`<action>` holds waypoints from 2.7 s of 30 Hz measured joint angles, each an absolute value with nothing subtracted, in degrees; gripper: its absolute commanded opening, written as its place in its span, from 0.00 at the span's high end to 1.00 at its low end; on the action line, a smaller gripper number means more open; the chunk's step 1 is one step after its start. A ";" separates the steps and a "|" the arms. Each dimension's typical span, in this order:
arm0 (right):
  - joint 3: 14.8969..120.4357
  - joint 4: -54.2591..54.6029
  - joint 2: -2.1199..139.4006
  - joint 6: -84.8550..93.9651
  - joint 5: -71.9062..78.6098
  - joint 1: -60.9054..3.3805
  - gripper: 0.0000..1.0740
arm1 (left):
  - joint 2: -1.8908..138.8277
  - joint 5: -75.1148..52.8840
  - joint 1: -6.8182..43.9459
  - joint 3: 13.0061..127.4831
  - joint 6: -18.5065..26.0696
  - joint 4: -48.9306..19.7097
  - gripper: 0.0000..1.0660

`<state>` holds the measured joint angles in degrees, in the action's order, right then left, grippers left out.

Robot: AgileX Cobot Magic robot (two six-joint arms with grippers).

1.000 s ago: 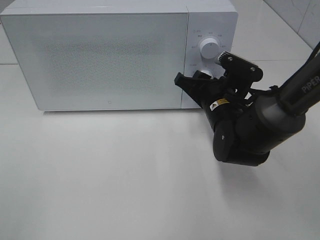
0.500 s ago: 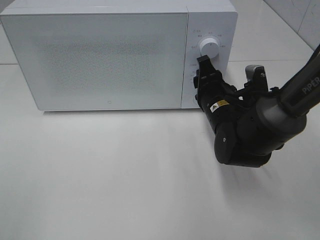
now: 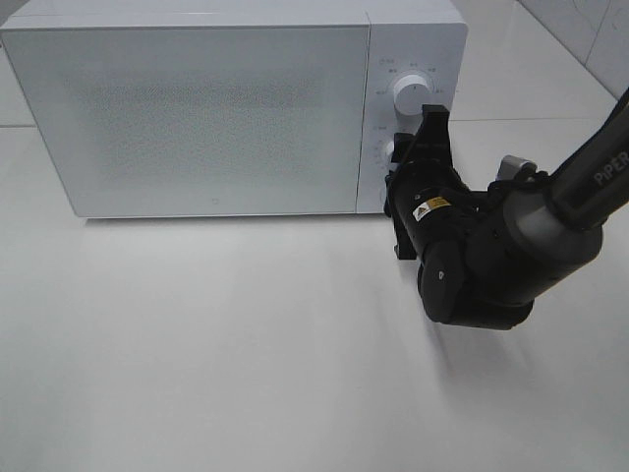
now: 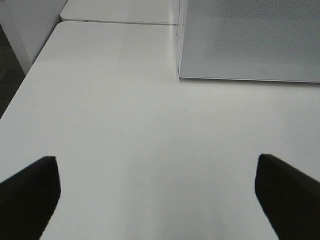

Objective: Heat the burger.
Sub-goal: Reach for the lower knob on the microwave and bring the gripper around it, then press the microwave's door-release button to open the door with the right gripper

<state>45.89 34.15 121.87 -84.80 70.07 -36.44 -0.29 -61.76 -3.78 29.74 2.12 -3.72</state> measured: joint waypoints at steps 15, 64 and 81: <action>45.89 34.26 121.87 -92.99 70.13 -36.44 1.00 | -0.29 -61.76 -3.78 29.74 2.12 -3.72 0.08; 46.35 38.62 121.87 -82.85 69.67 -37.30 0.35 | -0.29 -61.71 -3.78 29.74 2.12 -3.72 0.08; 35.47 33.52 115.39 -79.87 69.44 -37.24 0.35 | -0.29 -61.71 -3.78 29.74 2.12 -3.72 0.08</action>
<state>35.47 33.52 115.39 -79.87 69.44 -37.24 -0.29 -61.71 -3.78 29.74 2.12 -3.72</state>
